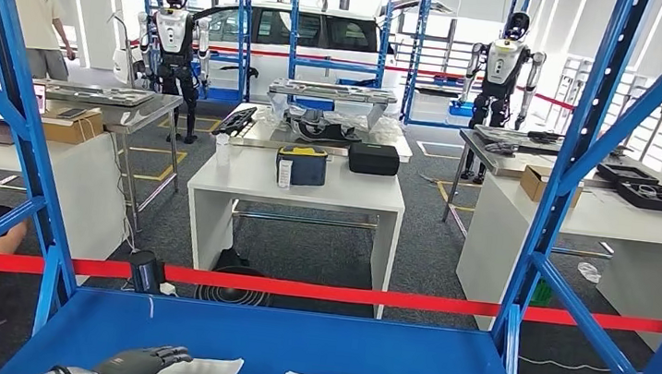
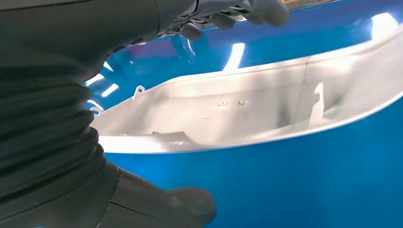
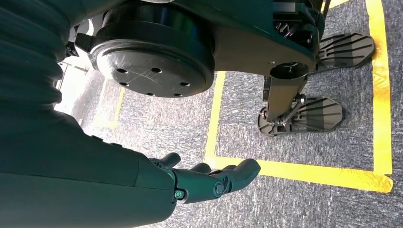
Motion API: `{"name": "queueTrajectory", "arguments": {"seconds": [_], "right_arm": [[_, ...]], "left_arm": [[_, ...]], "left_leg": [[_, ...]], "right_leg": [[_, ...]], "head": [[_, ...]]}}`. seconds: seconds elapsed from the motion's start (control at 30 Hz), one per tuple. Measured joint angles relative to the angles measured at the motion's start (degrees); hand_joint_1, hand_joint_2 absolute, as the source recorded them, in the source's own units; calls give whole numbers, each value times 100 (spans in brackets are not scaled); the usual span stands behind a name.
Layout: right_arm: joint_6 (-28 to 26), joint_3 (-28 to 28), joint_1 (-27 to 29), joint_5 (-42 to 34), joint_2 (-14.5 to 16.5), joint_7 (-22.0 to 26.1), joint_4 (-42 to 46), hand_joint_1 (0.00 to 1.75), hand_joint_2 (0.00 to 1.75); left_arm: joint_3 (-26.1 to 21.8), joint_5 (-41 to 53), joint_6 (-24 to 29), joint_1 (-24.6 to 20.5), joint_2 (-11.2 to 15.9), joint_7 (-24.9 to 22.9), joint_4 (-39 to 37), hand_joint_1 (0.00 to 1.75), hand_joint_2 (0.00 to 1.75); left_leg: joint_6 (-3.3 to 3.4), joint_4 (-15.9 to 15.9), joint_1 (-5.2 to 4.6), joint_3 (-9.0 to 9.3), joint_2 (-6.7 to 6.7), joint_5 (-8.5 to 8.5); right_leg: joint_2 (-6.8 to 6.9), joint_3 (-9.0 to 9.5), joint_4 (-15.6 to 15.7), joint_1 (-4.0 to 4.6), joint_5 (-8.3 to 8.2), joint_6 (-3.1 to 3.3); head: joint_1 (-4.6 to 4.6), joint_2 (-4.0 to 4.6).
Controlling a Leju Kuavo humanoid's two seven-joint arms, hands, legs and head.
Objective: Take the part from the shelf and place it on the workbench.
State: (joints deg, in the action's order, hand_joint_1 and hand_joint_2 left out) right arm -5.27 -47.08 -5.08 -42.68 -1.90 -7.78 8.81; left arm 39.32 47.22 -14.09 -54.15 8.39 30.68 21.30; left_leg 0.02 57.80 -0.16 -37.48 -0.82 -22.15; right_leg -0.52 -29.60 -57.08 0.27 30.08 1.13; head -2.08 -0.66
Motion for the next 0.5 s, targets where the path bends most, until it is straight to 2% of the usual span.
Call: {"name": "queueTrajectory", "arguments": {"seconds": [0.23,0.27,0.37,0.4,0.5], "right_arm": [[-2,-16,-1,-1,0,-5,0,0,175],[-2,-22,-1,-1,0,-6,0,0,175],[-4,-41,-1,-1,1,-8,0,0,175],[-4,-45,-2,-1,1,-10,0,0,175],[-2,-65,-4,-1,2,-15,0,0,175]], "left_arm": [[503,454,300,4,-25,-416,-61,0,175],[576,523,332,4,-27,-485,-74,29,175],[761,661,394,3,-30,-639,-113,160,175],[806,680,398,2,-30,-670,-127,175,175],[913,709,397,3,-28,-733,-178,175,175]], "left_leg": [[-1,-1,0,1,1,-1],[-1,-1,1,1,1,0],[-1,-1,1,1,1,0],[-1,-1,1,1,1,0],[-1,-1,0,1,0,0]], "right_leg": [[0,-2,-3,0,2,3],[0,-2,-3,0,2,3],[0,-2,-5,1,3,3],[0,-2,-6,1,3,3],[0,-2,-7,4,3,4]], "head": [[1,0],[1,0],[1,0],[1,0],[1,0]]}}
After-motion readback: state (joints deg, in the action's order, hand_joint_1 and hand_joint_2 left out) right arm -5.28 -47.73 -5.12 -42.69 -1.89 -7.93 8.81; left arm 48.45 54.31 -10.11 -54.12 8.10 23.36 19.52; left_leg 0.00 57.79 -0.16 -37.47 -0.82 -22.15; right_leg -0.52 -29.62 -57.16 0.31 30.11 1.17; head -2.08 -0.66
